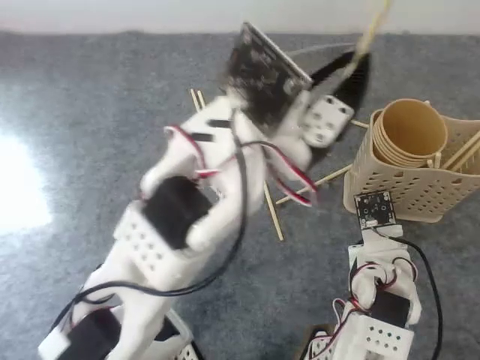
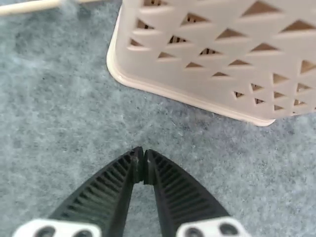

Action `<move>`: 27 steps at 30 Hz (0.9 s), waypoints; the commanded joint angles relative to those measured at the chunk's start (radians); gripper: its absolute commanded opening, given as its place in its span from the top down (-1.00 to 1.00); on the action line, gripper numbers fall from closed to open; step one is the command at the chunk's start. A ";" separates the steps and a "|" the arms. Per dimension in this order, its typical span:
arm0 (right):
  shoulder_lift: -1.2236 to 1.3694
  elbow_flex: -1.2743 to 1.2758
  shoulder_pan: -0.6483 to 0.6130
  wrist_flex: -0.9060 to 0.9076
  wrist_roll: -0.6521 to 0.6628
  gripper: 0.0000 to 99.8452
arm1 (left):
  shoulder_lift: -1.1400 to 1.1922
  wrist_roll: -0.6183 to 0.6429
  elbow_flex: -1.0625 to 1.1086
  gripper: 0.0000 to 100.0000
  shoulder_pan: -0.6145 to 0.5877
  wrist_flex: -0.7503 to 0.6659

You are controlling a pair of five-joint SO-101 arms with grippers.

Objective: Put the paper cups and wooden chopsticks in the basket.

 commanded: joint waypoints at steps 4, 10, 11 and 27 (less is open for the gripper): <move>-0.007 0.014 0.007 -0.010 -0.009 0.99 | 0.184 -0.040 -0.016 0.98 0.150 -0.095; -0.007 0.014 0.007 -0.010 -0.009 0.99 | 0.371 -0.049 -0.136 0.98 0.189 -0.420; -0.007 0.014 0.007 -0.010 -0.009 0.99 | 0.407 -0.049 -0.171 0.98 0.186 -0.442; -0.007 0.015 0.007 -0.008 -0.009 0.99 | 1.129 -0.091 -0.858 0.98 0.175 -0.454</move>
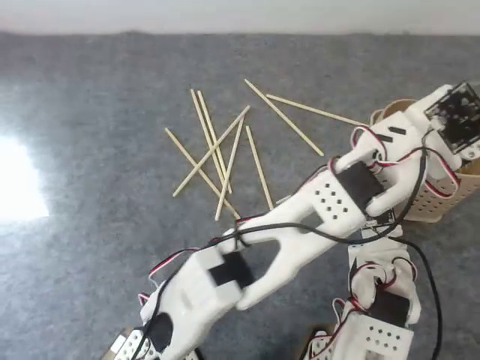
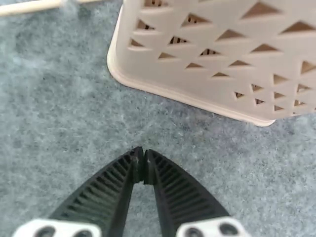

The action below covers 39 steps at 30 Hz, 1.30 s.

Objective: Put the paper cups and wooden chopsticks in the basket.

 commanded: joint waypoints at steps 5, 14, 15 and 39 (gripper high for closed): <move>-0.007 0.015 0.007 -0.007 -0.009 0.99 | 0.333 -0.083 -0.472 0.98 0.014 -0.021; -0.007 0.015 0.007 -0.010 -0.011 0.99 | 0.516 -0.078 -0.812 0.98 0.040 0.087; -0.007 0.015 0.007 -0.010 -0.011 0.99 | 0.497 -0.078 -0.806 0.98 0.054 0.092; -0.007 0.015 0.005 -0.008 -0.011 0.99 | 0.350 -0.140 -0.759 0.98 0.150 -0.037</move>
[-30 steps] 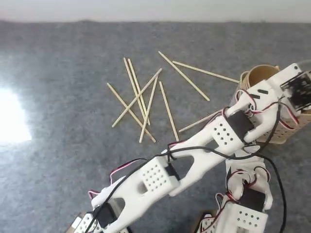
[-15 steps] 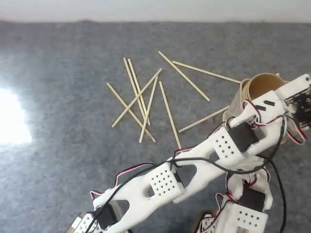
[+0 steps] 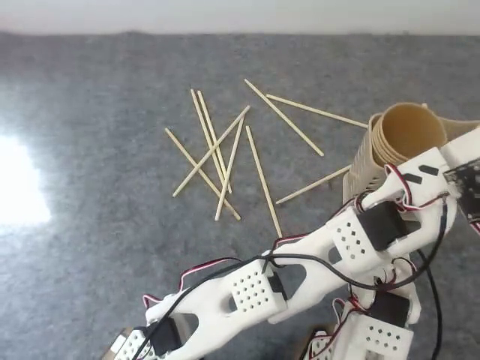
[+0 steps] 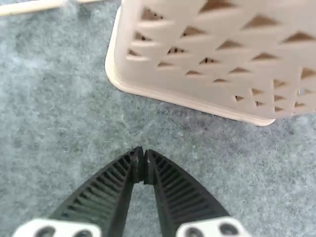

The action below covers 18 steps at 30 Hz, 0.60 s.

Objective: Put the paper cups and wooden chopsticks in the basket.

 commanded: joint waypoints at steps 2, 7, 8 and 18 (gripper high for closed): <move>-0.007 0.015 0.005 -0.010 -0.011 0.99 | -0.068 -0.029 -0.012 0.98 -0.006 -0.002; -0.007 0.015 0.005 -0.010 -0.011 0.99 | -0.146 -0.029 -0.054 0.98 -0.014 0.275; -0.007 0.015 0.005 -0.010 -0.011 0.99 | -0.166 -0.028 -0.054 0.98 -0.026 0.334; -0.007 0.015 0.005 -0.010 -0.011 0.99 | -0.428 -0.028 -0.056 0.98 -0.147 0.997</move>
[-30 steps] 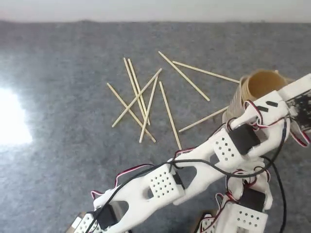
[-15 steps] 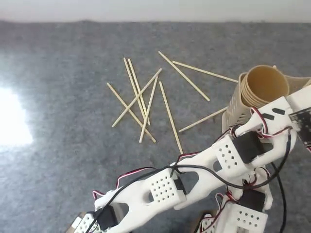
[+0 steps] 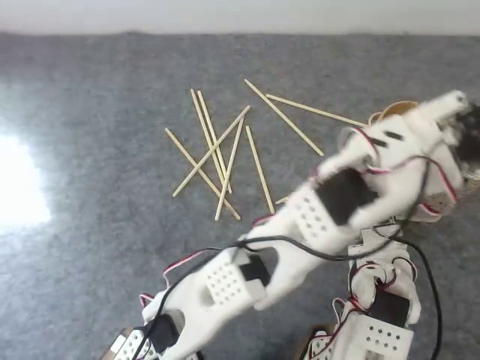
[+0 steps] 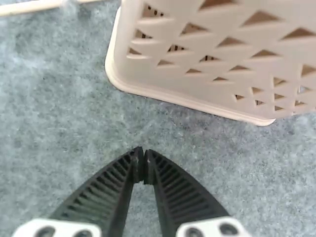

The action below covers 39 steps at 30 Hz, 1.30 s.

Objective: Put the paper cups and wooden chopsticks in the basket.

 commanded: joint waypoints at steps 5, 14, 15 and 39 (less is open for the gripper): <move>-0.007 0.015 0.005 -0.010 -0.011 0.99 | -0.344 -0.011 -0.050 0.98 -0.098 0.482; -0.007 0.015 -0.004 -0.019 -0.009 0.98 | -0.563 0.006 -0.027 0.98 -0.256 0.643; -0.007 0.015 -0.008 -0.025 -0.009 0.98 | -0.574 0.018 -0.025 0.98 -0.267 0.643; 0.008 -0.566 0.068 -0.217 -0.304 0.84 | -0.595 0.115 0.242 0.98 -0.451 0.643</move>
